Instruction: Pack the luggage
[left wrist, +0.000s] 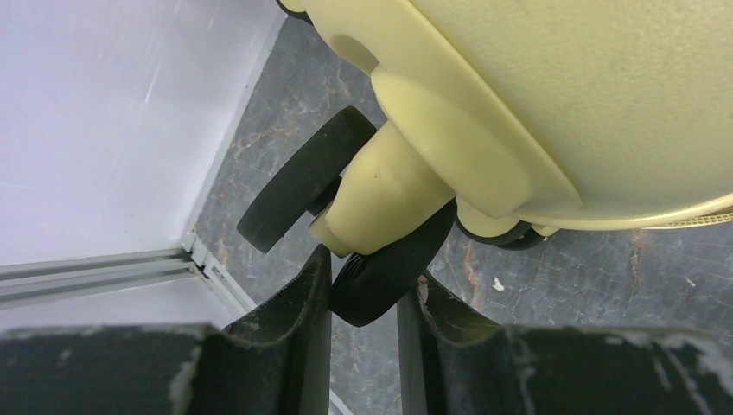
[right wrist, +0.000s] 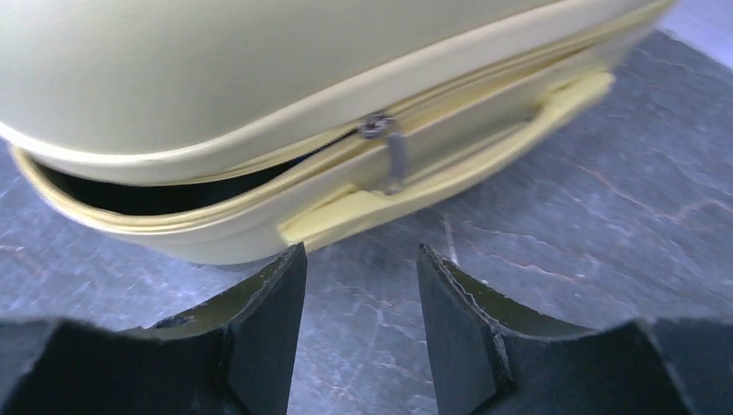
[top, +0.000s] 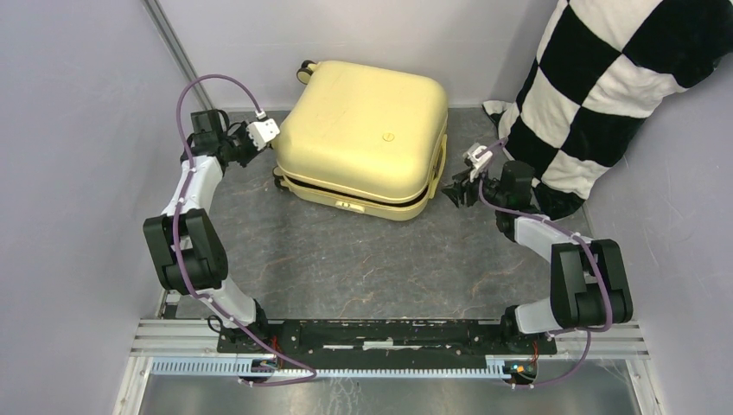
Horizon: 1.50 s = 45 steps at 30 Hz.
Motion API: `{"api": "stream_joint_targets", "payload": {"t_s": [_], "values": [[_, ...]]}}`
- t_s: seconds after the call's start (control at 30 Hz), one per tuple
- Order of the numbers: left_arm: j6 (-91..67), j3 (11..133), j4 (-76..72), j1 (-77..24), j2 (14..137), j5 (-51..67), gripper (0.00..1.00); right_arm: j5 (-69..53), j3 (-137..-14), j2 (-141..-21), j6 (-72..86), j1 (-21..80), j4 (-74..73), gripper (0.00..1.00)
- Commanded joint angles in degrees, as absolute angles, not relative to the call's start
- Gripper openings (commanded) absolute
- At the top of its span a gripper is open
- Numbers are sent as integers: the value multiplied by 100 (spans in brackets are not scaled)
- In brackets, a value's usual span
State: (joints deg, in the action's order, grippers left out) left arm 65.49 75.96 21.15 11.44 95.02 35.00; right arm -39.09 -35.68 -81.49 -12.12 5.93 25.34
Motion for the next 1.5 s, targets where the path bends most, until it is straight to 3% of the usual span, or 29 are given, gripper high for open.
{"api": "stream_joint_targets", "payload": {"t_s": [0.0, 0.27, 1.0, 1.3, 1.47], "values": [[5565, 7603, 1408, 1280, 9058, 3512, 2, -3901, -3719, -8344, -1001, 347, 3040, 57], [5520, 7449, 1388, 1388, 9016, 3553, 2, -5313, -4090, -9041, -717, 275, 3590, 57], [5670, 7615, 1745, 1434, 9064, 3677, 2, -6443, -5087, -10403, -194, 345, 4159, 43], [5632, 7606, 1734, 1430, 9022, 3720, 2, -5977, -5126, -10290, -947, 419, 3087, 52], [5562, 7594, 1684, 1428, 9023, 3726, 2, -5907, -5153, -10292, -1142, 397, 2802, 49]]}}
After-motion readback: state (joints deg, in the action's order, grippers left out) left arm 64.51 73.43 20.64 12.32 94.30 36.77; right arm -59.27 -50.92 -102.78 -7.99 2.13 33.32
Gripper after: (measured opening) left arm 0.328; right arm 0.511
